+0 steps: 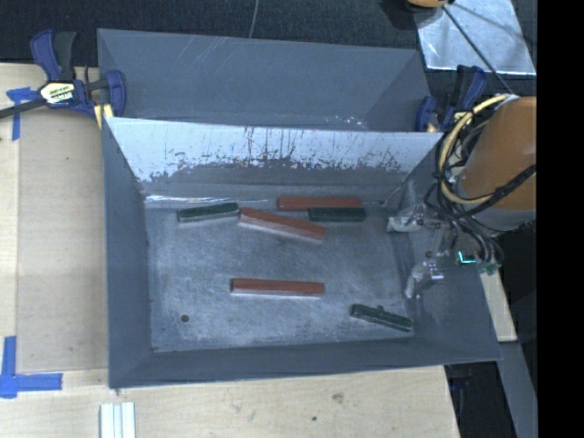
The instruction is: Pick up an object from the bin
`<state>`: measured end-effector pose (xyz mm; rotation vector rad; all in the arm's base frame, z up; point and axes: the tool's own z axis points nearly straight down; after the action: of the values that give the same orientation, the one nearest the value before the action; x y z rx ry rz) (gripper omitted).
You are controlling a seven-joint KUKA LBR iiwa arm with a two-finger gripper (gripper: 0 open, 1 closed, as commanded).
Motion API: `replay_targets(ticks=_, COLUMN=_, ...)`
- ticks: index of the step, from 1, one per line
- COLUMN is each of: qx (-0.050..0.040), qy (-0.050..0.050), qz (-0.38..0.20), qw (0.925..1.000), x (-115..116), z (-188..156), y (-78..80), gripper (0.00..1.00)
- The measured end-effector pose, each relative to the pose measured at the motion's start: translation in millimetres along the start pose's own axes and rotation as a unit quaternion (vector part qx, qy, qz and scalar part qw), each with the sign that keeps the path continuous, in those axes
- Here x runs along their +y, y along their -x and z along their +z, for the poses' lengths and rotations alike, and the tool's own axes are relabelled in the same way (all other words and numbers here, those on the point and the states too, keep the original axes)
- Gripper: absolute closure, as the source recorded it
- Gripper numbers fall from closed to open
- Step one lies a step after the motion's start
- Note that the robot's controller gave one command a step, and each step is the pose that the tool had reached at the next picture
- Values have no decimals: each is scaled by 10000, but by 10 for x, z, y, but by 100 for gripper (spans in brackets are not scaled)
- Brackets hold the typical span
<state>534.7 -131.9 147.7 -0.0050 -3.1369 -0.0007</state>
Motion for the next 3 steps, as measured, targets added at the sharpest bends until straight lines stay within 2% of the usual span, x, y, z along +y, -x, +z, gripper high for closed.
replay_targets(ticks=1, qx=-40, qy=-8, qz=-11, qw=10000, x=3, z=-42, y=20, gripper=0)
replay_targets(ticks=2, qx=-84, qy=-15, qz=30, qw=10000, x=-68, z=352, y=-240, gripper=0)
replay_targets(ticks=3, qx=-48, qy=-47, qz=-710, qw=9975, x=92, z=598, y=-365, gripper=0)
